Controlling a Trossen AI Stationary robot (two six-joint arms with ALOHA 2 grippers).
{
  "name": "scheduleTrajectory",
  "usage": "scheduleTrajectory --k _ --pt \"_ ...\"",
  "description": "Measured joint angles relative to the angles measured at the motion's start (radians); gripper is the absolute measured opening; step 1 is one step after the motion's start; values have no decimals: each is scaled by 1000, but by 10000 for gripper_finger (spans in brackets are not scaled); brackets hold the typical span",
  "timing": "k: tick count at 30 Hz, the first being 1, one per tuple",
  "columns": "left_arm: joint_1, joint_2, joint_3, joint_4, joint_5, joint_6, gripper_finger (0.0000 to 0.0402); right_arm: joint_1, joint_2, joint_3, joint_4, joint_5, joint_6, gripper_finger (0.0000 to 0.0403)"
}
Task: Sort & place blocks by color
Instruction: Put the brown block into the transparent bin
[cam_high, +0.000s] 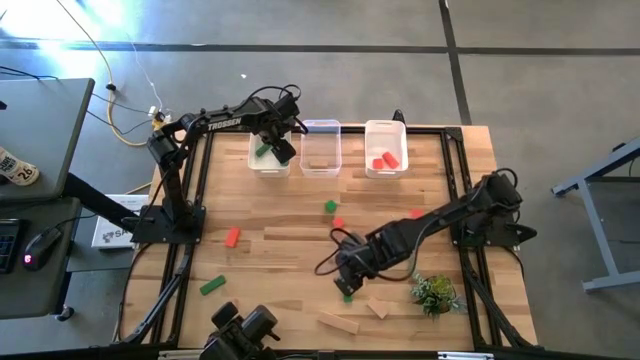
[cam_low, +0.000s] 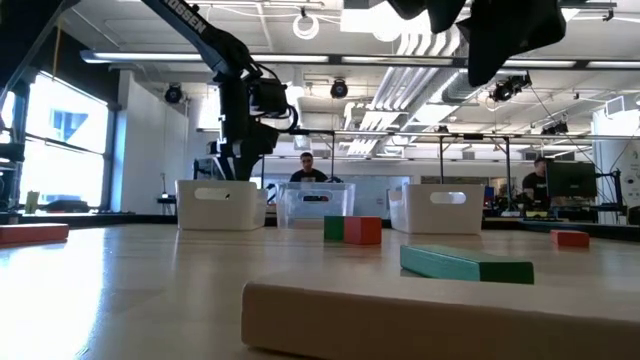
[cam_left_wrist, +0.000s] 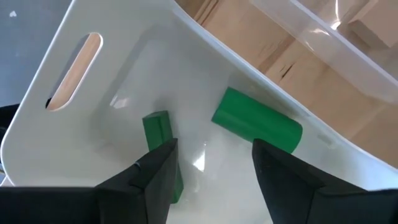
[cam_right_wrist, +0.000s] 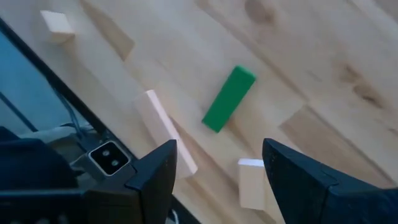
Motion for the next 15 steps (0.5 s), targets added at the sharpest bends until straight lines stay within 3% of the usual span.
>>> scheduleTrajectory --k 15 --pt "-13 -1 0 -69 20 -19 194 105 98 0 190 -7 -32 224"
